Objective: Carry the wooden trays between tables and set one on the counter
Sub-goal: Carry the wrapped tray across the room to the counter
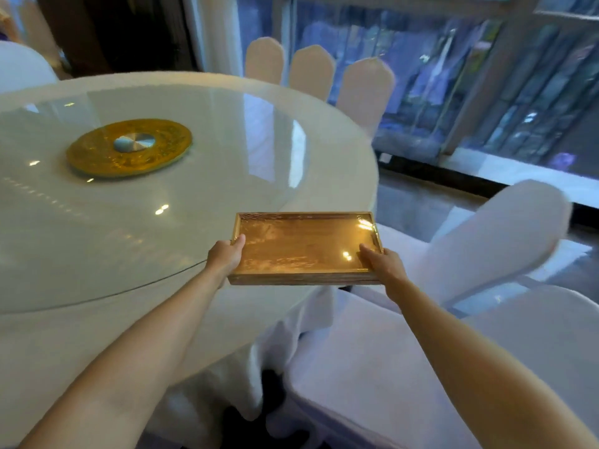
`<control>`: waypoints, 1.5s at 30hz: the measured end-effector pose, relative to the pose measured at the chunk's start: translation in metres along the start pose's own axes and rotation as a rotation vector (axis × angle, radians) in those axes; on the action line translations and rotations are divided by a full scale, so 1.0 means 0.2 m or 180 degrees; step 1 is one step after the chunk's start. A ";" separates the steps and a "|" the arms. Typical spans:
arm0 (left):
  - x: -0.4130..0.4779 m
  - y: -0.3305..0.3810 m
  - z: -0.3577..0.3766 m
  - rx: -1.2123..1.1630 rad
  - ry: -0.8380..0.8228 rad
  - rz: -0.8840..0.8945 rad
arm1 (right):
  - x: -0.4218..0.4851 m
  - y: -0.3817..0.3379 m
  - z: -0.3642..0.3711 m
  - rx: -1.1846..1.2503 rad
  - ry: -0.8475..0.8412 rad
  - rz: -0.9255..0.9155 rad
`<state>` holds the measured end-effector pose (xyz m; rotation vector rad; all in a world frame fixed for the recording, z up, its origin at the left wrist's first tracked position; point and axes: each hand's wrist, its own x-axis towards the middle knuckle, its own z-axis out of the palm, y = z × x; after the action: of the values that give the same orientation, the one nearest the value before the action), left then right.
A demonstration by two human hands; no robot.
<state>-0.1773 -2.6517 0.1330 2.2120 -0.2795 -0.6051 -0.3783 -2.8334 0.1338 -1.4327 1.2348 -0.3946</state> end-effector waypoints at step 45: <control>-2.78 1.73 3.60 0.0742 -0.2956 0.2570 | -1.19 1.60 -4.01 0.1132 0.3752 0.0663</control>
<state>-1.0222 -3.1332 0.1767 1.6347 -1.6734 -1.1030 -1.2591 -2.9851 0.1868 -0.6840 2.0601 -1.3477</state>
